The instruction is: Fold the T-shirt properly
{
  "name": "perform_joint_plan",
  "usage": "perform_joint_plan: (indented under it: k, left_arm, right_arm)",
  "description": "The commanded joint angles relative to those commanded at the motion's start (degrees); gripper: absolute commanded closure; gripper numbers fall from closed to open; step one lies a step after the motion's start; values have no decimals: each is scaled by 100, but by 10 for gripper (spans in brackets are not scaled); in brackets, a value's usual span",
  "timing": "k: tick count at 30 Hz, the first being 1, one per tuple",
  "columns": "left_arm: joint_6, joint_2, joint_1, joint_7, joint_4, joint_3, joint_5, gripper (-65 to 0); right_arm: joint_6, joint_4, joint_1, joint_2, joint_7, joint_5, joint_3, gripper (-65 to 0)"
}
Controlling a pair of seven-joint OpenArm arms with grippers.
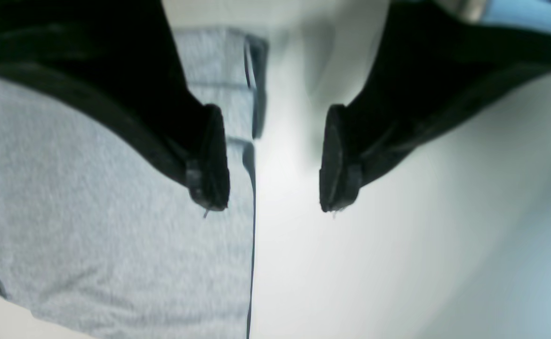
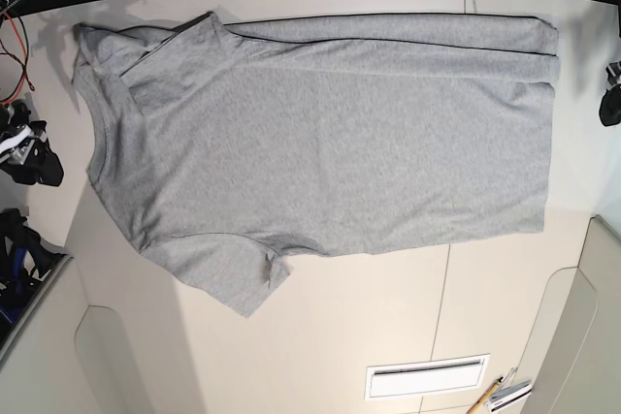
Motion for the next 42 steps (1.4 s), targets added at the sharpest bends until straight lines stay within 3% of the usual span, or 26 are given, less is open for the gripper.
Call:
perform_joint_plan:
  k: [7, 10, 13, 18, 21, 25, 35, 42]
  left_arm:
    - [0, -166, -922, -428, -564, 879, 721, -347]
    - [0, -177, -1534, -588, -1390, 1331, 966, -350]
    - [0, -293, -2286, -811, -2396, 1727, 1165, -416]
    - [0, -435, -3497, -1014, -3936, 2291, 1259, -423]
    - [0, -433, -4006, -1460, -4664, 2664, 1582, -423]
    - [0, -415, -4415, -1705, -5353, 2931, 1637, -423]
    - [0, 81, -4544, -1606, -5504, 2942, 1655, -423]
    - [0, 302, -4546, -1631, -5504, 2942, 1650, -423]
  right_arm:
    - [-140, -1346, 1331, -2, 811, -909, -857, -356]
    - [-138, -2378, 1952, -2, 1069, -1167, -1106, -356]
    - [-133, -3344, 2441, -15, 1469, -1414, -1394, -356]
    - [-118, -4288, 2702, -17, 2046, -1753, -1856, -356]
    - [-118, -4450, 2699, -55, 2129, -1775, -1985, -356]
    - [-116, -4457, 2699, -232, 2131, -2002, -1985, -356]
    - [-48, -4457, 2706, -739, 2157, -2002, -1985, -356]
    - [17, -4457, 2717, -776, 2173, -2002, -1985, -356]
